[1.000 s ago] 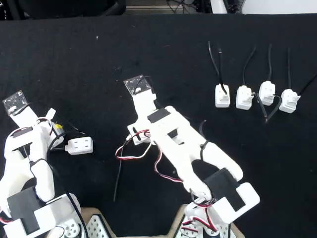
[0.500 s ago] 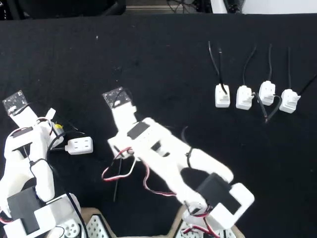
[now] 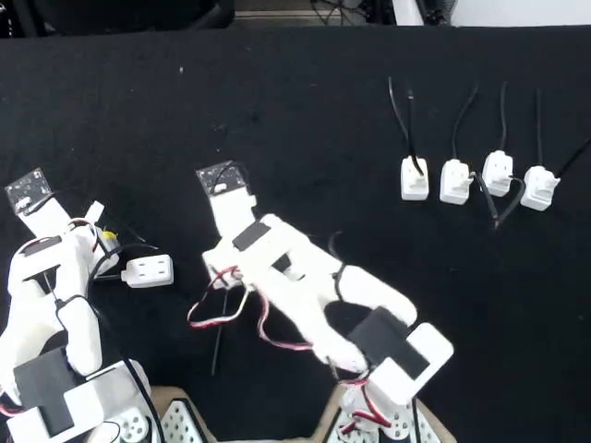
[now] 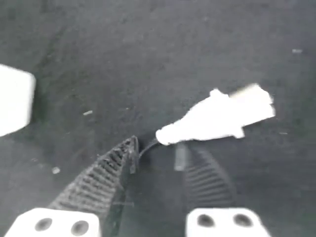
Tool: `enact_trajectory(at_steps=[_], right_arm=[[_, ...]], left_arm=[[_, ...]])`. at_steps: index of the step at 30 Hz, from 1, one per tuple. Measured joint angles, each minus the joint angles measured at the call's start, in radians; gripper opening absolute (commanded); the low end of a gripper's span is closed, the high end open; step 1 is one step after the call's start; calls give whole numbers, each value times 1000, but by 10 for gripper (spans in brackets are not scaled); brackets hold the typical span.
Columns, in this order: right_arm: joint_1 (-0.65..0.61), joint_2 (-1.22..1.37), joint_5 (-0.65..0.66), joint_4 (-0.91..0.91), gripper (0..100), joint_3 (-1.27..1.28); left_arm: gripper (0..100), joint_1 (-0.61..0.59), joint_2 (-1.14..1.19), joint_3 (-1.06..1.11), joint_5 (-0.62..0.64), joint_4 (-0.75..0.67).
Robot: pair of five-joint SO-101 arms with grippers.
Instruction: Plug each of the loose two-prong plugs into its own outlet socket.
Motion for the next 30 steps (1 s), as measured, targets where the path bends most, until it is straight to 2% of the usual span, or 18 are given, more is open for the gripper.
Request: enact_trajectory(at_steps=[3,9,14,18,20,22,26,30], right_arm=[[46,0,34,8,12,0],[75,0,265,173,11,-44],[75,-80,577,322,11,-49],[89,-167,809,351,14,-25],[110,-213,815,328,51,12],[117,-249,758,290,134,38],[95,-267,511,192,293,64],[54,-235,331,34,332,118]], left_arm=[[230,0,0,0,0,0],[230,0,0,0,0,0],[230,0,0,0,0,0],[230,0,0,0,0,0],[230,0,0,0,0,0],[230,0,0,0,0,0],[230,0,0,0,0,0],[230,0,0,0,0,0]])
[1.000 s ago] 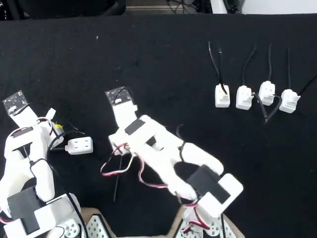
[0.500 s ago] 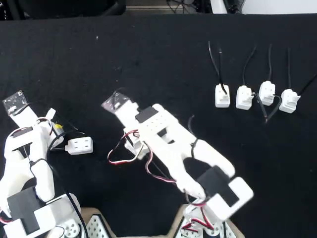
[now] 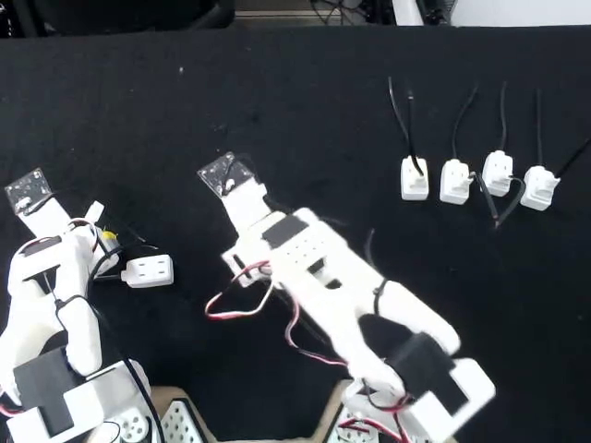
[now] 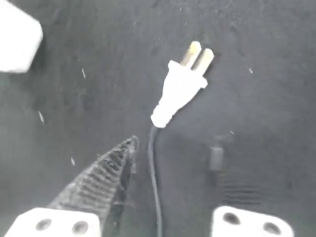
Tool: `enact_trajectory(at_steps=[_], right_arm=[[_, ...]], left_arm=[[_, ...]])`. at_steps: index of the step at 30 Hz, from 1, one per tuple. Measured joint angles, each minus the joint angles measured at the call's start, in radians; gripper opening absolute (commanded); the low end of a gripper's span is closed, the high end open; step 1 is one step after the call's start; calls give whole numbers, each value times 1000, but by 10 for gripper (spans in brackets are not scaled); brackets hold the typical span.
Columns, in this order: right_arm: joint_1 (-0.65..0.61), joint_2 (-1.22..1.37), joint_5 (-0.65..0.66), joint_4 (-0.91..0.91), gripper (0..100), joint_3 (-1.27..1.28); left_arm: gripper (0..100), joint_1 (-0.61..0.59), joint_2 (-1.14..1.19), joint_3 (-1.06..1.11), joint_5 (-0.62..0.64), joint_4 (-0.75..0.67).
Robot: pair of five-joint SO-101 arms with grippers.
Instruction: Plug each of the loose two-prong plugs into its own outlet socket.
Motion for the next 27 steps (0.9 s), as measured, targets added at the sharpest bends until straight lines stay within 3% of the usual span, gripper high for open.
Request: enact_trajectory(at_steps=[5,11,17,23,27], right_arm=[[-5,112,-44,-160,332,14],[-5,216,-44,-173,312,-34],[12,232,-46,-173,4,-55],[98,193,-46,-158,10,-61],[97,84,-20,-40,10,-61]], left_arm=[[230,0,0,0,0,0],[230,0,0,0,0,0],[230,0,0,0,0,0],[230,0,0,0,0,0],[230,0,0,0,0,0]])
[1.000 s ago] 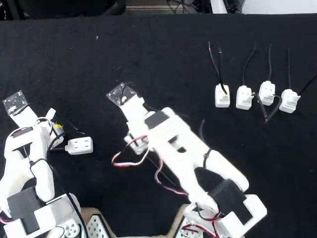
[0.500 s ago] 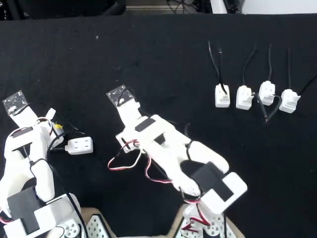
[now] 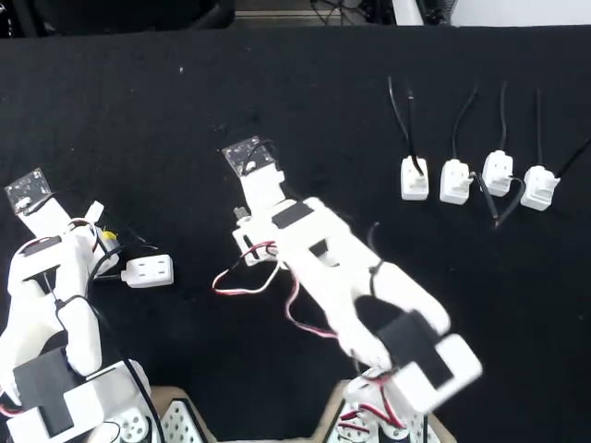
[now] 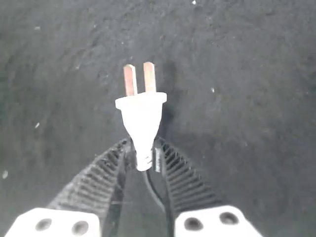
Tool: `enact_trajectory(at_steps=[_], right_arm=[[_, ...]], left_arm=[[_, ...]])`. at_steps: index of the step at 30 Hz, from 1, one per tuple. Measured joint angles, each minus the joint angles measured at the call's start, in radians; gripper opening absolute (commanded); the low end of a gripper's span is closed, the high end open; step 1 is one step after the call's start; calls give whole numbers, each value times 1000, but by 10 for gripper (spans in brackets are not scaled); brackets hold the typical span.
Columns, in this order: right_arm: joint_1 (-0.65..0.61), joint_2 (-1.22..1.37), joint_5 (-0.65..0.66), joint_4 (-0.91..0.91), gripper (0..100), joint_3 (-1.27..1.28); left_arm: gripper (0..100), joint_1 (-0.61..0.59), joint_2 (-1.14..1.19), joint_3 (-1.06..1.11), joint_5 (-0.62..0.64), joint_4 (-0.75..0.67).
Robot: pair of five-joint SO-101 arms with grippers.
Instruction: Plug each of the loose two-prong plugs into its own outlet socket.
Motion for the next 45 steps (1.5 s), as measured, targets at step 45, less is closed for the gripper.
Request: enact_trajectory(at_steps=[45], right_arm=[[2,-204,756,-69,240,315]], left_arm=[[230,0,0,0,0,0]])
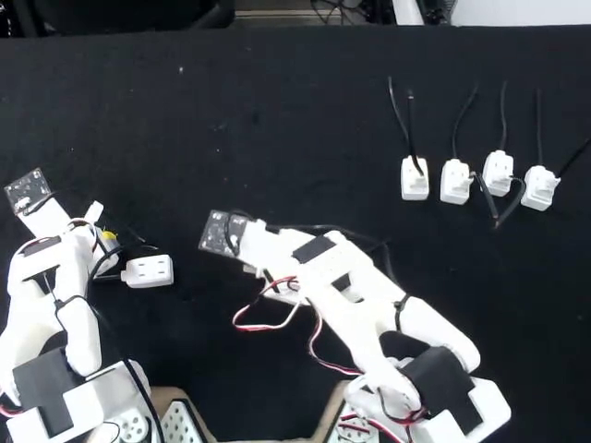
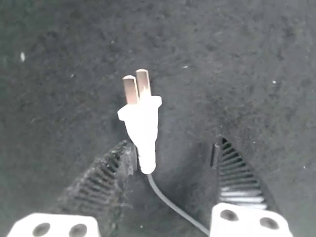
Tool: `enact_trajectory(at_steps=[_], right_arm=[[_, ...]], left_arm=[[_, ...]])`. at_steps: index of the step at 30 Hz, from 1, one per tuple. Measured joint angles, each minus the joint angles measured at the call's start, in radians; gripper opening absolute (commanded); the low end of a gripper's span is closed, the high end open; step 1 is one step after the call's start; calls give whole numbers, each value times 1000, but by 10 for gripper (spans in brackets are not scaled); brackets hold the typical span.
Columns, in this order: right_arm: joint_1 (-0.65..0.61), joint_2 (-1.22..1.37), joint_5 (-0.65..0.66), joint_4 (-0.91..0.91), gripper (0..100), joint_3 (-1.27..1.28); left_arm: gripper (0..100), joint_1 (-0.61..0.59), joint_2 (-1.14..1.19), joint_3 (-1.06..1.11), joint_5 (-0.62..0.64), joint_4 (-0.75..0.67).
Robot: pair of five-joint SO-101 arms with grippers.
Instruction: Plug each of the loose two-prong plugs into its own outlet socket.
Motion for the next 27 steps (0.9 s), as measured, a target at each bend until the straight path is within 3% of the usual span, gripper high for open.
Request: enact_trajectory(at_steps=[4,11,22,27], right_arm=[[0,0,-37,-26,227,0],[0,0,-46,-26,116,0],[-87,86,-141,-34,201,-29],[-94,180,-164,-32,63,-106]], left_arm=[[230,0,0,0,0,0],[230,0,0,0,0,0],[230,0,0,0,0,0],[230,0,0,0,0,0]])
